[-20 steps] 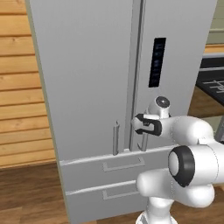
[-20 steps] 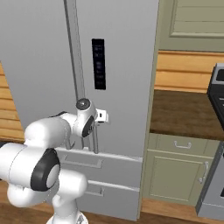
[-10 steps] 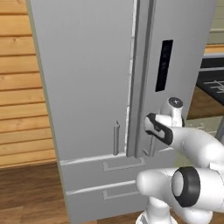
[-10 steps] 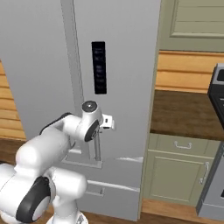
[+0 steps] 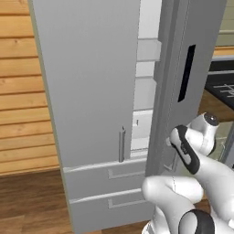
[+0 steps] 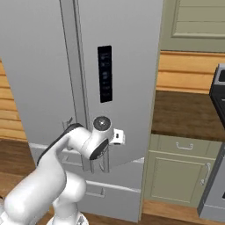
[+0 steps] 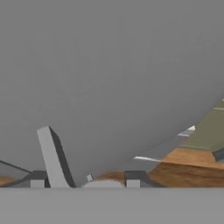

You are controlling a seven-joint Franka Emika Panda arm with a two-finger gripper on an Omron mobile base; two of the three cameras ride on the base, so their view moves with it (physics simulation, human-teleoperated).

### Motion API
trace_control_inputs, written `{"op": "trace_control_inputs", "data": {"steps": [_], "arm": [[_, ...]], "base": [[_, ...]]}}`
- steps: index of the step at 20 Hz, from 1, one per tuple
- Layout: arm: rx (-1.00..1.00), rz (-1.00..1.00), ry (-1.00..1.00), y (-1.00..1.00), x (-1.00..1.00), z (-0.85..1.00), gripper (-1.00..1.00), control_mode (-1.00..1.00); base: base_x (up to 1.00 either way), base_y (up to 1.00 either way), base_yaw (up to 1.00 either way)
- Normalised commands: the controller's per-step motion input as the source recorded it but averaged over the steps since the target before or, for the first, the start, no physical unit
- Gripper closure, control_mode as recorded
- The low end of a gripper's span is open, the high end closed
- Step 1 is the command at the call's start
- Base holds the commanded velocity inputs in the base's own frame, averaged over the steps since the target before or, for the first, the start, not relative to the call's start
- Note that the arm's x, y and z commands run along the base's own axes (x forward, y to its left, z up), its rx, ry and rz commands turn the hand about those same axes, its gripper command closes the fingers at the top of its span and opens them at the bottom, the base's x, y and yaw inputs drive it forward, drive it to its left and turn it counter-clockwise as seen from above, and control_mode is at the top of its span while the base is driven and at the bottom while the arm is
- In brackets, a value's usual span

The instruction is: Take the strawberry from the fridge and place it on top of the pancake, located on the dining counter.

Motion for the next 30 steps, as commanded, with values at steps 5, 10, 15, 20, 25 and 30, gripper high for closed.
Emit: {"op": "trace_control_inputs", "data": {"steps": [5,10,15,20,25,30], "arm": [[0.02,0.01,0.06,-0.30,-0.26,0.68,-1.00,-1.00],[-0.06,-0.02,0.23,0.04,-0.67,0.99,-1.00,-1.00],[-0.24,-0.01,0.05,0.66,-0.92,0.96,-1.00,-1.00],[-0.63,0.01,0.21,1.00,-0.18,0.82,-1.00,-1.00],[-0.70,0.00,0.26,1.00,-0.03,0.61,-1.00,-1.00],[-0.57,0.06,0.45,0.51,0.51,0.10,-1.00,-1.00]], "base": [[0.00,0.00,0.00],[0.00,0.00,0.00],[0.00,0.00,0.00],[0.00,0.00,0.00],[0.00,0.00,0.00],[0.00,0.00,0.00]]}}
